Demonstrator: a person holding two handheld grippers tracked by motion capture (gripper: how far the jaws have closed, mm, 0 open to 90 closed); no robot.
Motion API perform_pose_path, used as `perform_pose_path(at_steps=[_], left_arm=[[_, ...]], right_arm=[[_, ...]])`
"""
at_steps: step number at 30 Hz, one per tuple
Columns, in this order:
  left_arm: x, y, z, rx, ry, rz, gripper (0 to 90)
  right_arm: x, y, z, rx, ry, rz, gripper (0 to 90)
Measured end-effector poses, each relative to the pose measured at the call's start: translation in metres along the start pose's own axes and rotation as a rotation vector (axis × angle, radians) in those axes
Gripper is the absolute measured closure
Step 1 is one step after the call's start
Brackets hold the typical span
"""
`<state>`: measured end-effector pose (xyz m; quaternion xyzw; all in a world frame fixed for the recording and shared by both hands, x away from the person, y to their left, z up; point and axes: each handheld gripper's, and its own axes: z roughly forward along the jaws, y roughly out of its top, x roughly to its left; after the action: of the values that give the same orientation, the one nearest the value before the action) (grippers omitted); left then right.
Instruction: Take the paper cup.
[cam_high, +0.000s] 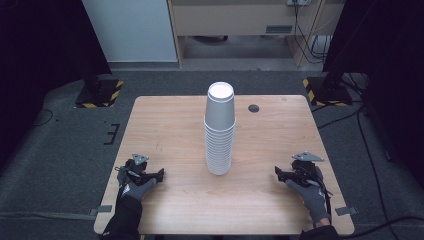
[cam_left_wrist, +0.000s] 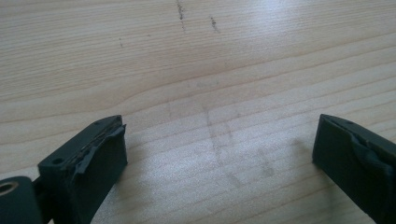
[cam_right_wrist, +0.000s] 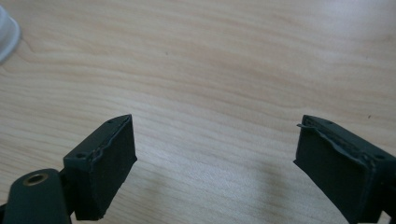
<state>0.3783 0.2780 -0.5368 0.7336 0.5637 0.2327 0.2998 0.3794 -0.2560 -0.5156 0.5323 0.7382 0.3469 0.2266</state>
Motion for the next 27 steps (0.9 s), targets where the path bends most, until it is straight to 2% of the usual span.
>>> perform_pose_path(at_steps=[11,19,27], left_arm=[[0.0,0.0,0.0,0.003,-0.001,0.002,1.0],[0.0,0.001,0.001,0.007,-0.005,0.005,0.1],[0.0,0.001,0.001,0.008,-0.005,0.006,0.0]], right_arm=[[0.006,0.01,-0.02,-0.098,0.036,0.006,14.6],[0.011,0.015,-0.031,-0.14,0.065,0.004,15.0],[0.014,0.032,-0.048,-0.229,0.079,0.014,15.1]])
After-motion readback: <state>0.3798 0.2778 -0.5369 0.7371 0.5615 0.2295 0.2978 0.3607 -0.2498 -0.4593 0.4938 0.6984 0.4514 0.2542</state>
